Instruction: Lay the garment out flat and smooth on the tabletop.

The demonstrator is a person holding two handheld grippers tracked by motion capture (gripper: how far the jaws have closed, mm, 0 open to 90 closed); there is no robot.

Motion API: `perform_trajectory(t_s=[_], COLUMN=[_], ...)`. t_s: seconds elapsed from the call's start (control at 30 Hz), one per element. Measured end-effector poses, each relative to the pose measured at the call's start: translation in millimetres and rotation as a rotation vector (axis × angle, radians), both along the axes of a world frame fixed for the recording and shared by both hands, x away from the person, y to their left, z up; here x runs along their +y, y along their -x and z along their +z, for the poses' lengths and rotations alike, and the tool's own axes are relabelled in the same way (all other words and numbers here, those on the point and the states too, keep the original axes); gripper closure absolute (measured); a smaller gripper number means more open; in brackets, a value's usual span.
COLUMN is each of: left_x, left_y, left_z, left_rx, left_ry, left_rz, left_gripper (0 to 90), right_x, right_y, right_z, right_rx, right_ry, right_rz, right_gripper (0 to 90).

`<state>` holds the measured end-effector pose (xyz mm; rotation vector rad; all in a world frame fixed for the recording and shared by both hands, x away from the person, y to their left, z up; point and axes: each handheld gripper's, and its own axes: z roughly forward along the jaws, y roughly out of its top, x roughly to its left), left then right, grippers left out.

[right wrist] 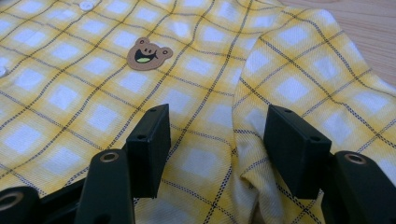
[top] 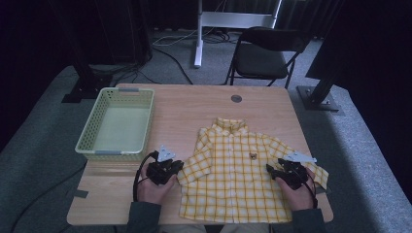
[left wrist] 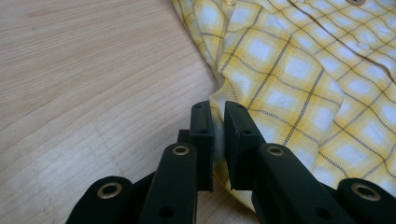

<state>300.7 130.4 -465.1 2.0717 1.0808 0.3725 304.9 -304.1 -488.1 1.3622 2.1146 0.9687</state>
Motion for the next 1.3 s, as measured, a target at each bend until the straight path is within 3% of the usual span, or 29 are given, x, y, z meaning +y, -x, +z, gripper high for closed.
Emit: perform_trajectory(t_s=[1.3], left_x=[21.4], left_y=[8.2], left_z=[-2.5], left_rx=[0.003], left_ry=[0.008], left_rz=[0.053], left_gripper=[83.2], right_x=[0.0], right_y=[0.0], right_z=[0.0], right_rx=[0.001], right_ry=[0.0], right_rz=[-0.001], right_gripper=[40.7])
